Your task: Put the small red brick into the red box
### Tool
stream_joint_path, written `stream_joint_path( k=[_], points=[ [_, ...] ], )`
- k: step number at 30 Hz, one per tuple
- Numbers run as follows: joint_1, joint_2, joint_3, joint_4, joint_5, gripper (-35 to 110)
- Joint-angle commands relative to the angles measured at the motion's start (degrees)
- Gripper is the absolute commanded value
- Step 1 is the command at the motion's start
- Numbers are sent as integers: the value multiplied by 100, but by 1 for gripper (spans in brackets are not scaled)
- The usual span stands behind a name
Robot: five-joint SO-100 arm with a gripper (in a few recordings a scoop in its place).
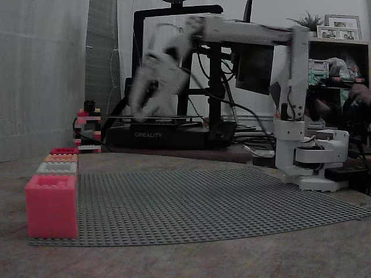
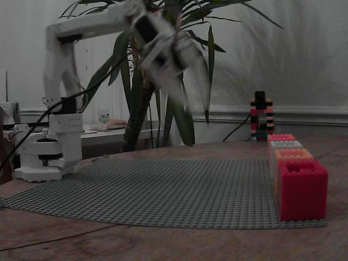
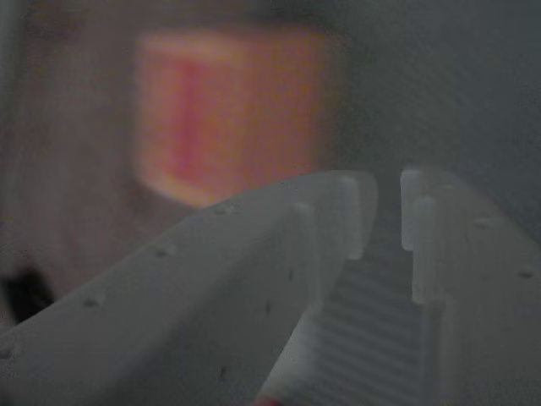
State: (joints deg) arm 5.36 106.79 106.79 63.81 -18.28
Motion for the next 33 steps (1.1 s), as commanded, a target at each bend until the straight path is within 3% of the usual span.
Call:
stream_joint_path(
  k=[1, 9, 23, 33],
  points=[
    [-413, 2259, 2039, -35, 378, 0],
    [-826, 5221, 4755, 264, 747, 0],
    [-905, 7567, 5678, 1591, 1116, 0],
    [-932, 7770, 5713, 1670, 1600, 0]
  ],
)
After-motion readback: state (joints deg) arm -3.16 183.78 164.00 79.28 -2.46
